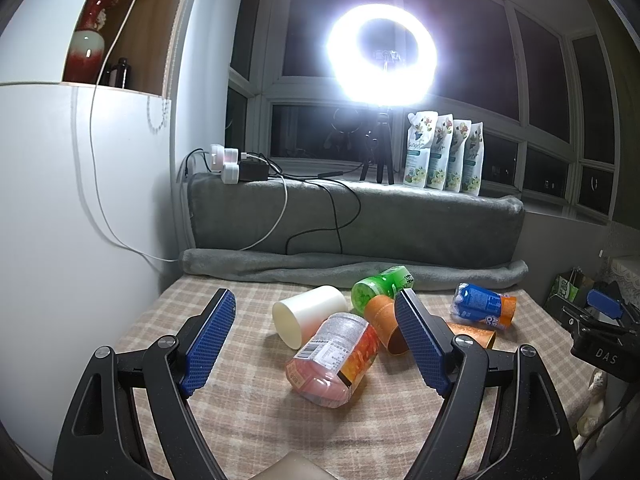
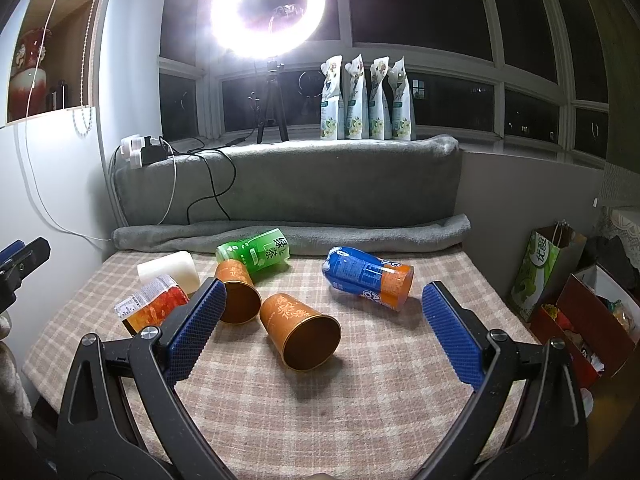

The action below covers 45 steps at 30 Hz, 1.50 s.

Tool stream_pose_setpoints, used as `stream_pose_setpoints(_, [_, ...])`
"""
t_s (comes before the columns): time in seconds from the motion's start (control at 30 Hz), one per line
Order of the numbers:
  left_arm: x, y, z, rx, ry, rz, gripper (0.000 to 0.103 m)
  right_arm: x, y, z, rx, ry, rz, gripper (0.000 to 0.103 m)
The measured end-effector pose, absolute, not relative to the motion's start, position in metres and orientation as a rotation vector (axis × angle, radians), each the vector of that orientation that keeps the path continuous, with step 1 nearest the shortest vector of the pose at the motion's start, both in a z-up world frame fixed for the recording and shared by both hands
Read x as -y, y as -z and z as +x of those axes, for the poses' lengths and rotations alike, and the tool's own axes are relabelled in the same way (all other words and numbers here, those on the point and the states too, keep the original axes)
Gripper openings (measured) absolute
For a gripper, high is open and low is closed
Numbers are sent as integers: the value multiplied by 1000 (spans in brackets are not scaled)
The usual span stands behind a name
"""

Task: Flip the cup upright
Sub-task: 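Move the right gripper toward the upside-down orange paper cup, then close the right gripper around the upside-down orange cup's body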

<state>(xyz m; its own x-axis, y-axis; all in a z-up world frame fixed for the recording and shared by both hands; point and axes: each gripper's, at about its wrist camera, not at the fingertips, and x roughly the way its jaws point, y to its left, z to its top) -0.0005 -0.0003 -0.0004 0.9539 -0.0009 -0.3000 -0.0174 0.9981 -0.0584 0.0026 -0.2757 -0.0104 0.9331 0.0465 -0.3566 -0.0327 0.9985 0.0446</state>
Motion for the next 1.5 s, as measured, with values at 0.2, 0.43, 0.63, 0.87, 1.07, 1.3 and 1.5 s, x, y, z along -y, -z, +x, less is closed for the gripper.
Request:
stream_pose_setpoints(0.2, [0,0,-1,-305,-9,-58,82,276,10,3,-367,-42,41,100])
stream_pose_setpoints(0.43, [0,0,0,-306,-8,-60,82,276,11,3,-368,-41,40,100])
stream_pose_setpoints(0.63, [0,0,-1,-305,-8,-59,82,276,14,3,-380,-45,45,100])
stream_pose_setpoints(0.87, [-2,1,-3,-314,-8,-63,82,276,18,7,-388,-46,46,100])
stream_pose_setpoints(1.07, [7,14,3,-356,16,-57,82,271,24,16,-427,-72,28,100])
stream_pose_setpoints(1.3, [4,31,5,-469,25,-28,82,265,24,55,-530,-159,38,100])
stream_pose_setpoints(1.5, [-6,45,8,-500,26,-45,82,251,32,115,-700,-292,75,100])
